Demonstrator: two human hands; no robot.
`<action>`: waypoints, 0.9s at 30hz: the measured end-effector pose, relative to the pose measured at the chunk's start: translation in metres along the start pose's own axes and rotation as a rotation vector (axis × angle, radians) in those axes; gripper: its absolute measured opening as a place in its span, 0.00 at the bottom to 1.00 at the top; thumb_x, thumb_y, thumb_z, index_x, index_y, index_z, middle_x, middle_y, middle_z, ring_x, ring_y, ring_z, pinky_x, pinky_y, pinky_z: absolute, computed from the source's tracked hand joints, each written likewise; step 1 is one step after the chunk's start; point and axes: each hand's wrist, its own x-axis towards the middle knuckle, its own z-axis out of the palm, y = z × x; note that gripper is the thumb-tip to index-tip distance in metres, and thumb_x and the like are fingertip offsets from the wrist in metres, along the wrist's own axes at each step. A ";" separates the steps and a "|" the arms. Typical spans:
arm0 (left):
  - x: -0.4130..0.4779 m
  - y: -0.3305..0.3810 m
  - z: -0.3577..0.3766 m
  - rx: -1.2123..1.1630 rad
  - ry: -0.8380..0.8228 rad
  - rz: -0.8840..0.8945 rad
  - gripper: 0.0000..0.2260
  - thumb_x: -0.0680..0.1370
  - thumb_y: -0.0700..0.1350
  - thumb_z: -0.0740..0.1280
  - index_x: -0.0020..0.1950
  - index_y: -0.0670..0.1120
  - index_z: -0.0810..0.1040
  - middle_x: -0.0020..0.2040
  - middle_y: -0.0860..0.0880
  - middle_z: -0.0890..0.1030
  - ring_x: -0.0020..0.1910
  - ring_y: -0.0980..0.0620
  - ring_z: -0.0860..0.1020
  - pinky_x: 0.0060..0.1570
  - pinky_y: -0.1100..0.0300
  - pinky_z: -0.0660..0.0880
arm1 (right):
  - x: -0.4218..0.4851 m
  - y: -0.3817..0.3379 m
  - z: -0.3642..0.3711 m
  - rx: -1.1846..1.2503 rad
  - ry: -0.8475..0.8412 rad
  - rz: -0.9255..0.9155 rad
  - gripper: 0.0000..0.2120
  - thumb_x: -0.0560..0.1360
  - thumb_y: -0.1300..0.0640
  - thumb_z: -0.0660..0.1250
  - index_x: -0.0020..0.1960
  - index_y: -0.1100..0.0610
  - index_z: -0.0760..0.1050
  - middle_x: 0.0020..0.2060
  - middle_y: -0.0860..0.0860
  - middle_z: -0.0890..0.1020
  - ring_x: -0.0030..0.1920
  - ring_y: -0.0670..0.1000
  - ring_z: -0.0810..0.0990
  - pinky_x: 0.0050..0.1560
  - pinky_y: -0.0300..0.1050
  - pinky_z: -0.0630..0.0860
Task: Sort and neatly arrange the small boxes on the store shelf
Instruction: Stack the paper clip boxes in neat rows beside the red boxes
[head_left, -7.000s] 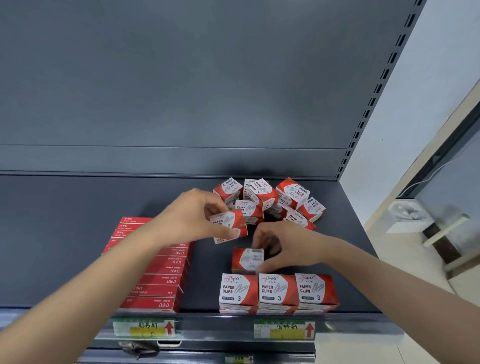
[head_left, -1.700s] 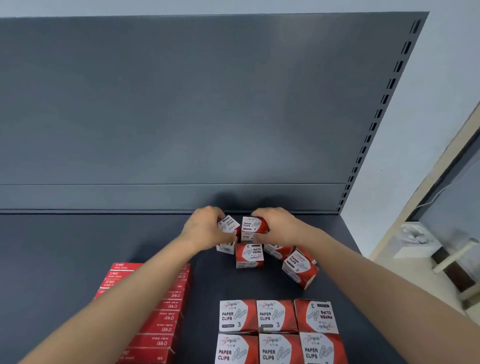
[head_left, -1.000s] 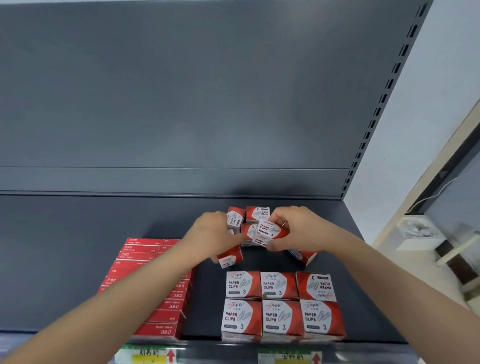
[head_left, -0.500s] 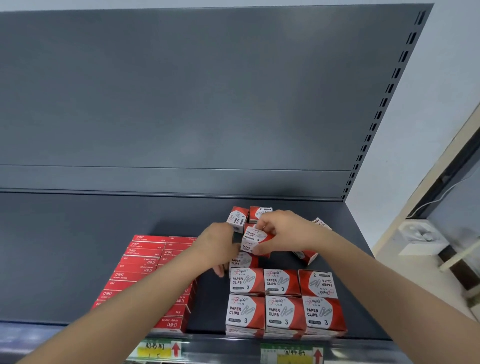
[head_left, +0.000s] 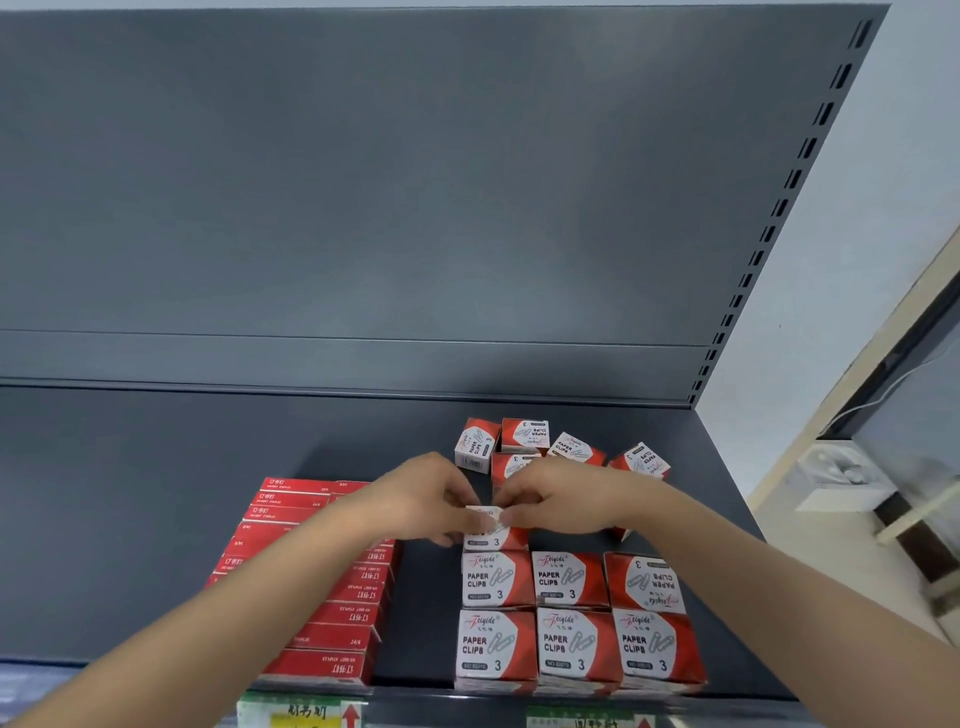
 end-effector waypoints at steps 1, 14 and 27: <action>0.000 0.000 -0.001 0.027 -0.011 0.005 0.13 0.72 0.52 0.71 0.50 0.44 0.83 0.45 0.47 0.85 0.45 0.50 0.84 0.52 0.54 0.80 | -0.002 0.002 -0.001 0.000 0.015 -0.003 0.15 0.79 0.54 0.58 0.63 0.57 0.74 0.58 0.52 0.79 0.55 0.50 0.77 0.55 0.41 0.72; 0.081 0.011 -0.023 0.294 0.377 -0.151 0.25 0.68 0.59 0.71 0.55 0.42 0.75 0.53 0.46 0.79 0.51 0.48 0.76 0.47 0.57 0.72 | 0.027 0.030 -0.013 -0.258 0.272 0.108 0.26 0.68 0.46 0.72 0.60 0.56 0.70 0.55 0.53 0.75 0.56 0.53 0.73 0.54 0.49 0.73; 0.059 0.026 -0.038 0.298 0.462 0.072 0.24 0.67 0.49 0.74 0.61 0.45 0.76 0.53 0.49 0.82 0.52 0.50 0.79 0.51 0.60 0.73 | -0.012 0.039 -0.029 0.003 0.452 0.195 0.24 0.66 0.37 0.69 0.52 0.54 0.76 0.46 0.50 0.80 0.46 0.50 0.77 0.48 0.48 0.77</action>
